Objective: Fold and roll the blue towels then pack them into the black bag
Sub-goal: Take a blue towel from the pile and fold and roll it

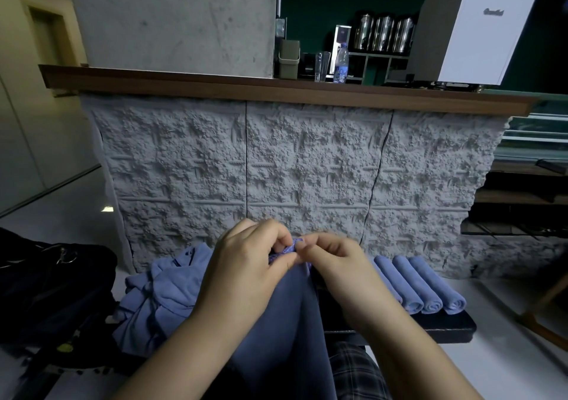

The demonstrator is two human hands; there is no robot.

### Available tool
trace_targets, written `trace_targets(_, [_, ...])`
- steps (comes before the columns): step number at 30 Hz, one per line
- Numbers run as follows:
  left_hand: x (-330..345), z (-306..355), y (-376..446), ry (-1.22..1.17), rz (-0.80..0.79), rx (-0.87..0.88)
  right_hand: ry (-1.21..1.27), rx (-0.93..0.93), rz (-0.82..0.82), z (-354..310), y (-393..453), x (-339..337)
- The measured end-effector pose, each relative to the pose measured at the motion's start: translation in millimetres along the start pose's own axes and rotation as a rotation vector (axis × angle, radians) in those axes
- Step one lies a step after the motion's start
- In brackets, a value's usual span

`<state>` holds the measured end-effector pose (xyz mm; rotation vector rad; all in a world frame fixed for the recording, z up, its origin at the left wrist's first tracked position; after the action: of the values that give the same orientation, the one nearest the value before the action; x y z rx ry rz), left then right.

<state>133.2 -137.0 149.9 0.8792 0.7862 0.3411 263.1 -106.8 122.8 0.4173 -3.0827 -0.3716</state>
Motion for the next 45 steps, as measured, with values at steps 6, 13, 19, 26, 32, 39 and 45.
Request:
trace_targets(6, [15, -12, -12, 0.035, -0.138, -0.041, -0.119, -0.048, 0.139, 1, 5, -11])
trace_targets(13, [22, -36, -20, 0.244, -0.378, -0.154, -0.146, -0.089, 0.321, 6, 19, -39])
trace_targets(19, [18, -54, -15, 0.266, -0.452, -0.091, -0.130, -0.110, 0.353, 10, 23, -56])
trace_targets(26, [13, -59, -2, 0.449, -0.334, 0.201, -0.316, -0.128, 0.381, 18, 23, -64])
trace_targets(32, [2, -50, 10, 0.409, -0.268, 0.231, -0.486, -0.135, 0.434, 15, 20, -67])
trace_targets(39, [4, -63, 8, 0.217, -0.247, 0.080, -0.656, -0.079, 0.320, 25, 27, -68])
trace_targets(45, [23, -80, 10, 0.250, -0.371, -0.048, -0.720, -0.055, 0.305, 43, 36, -74])
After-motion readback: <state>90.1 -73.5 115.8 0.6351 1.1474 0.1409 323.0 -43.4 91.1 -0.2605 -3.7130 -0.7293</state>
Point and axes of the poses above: each hand's wrist, its own y-axis towards the middle knuckle, its own x-axis out of the palm, z = x × y, the point moved 5 cm from there along y, towards the middle knuckle, and after that the axes turned 2 degrees about y, right-handed, at the moved point
